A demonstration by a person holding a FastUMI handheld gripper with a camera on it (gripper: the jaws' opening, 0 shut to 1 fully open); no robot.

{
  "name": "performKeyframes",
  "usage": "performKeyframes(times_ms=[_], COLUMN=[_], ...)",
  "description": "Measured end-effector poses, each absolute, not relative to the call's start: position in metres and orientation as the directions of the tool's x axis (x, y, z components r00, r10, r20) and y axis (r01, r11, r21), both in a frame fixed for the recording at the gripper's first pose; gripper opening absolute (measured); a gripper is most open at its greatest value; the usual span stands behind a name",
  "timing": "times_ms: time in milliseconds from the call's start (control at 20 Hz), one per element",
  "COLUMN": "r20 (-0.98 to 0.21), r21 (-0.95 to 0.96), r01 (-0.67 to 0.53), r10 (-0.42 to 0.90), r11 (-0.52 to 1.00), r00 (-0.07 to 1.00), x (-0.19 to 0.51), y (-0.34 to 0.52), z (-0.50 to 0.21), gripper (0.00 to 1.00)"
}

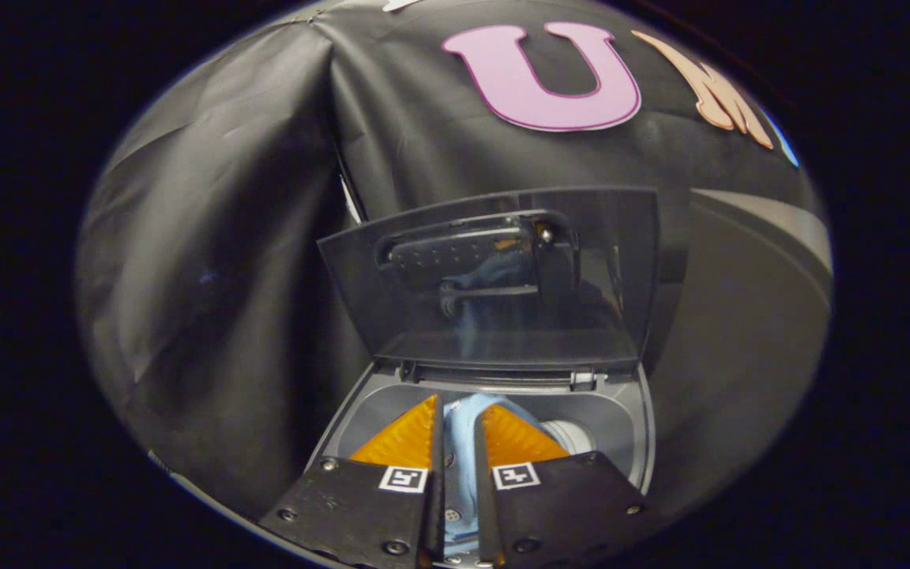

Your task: Put the clothes into the washing machine and then close the washing machine lid.

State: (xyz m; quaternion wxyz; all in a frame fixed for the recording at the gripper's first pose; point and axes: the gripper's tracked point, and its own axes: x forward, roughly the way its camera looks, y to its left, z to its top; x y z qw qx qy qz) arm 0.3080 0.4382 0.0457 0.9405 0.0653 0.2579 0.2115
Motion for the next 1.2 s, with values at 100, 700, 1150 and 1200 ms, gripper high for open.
performKeyframes(times_ms=[100,700,1150,1200], r20=[-0.438,-0.373,-0.310,-0.298], r21=[0.267,0.258,0.208,0.202], r01=[-0.358,-0.371,-0.362,-0.362], r10=[0.444,0.446,0.412,0.409], r11=[0.894,0.892,0.909,0.910], r00=[0.782,0.813,0.857,0.863], x=[0.315,0.321,0.353,0.359], y=[0.440,0.431,0.429,0.431], z=[0.045,0.086,0.133,0.139], gripper=[0.25,0.60,0.97,0.97])
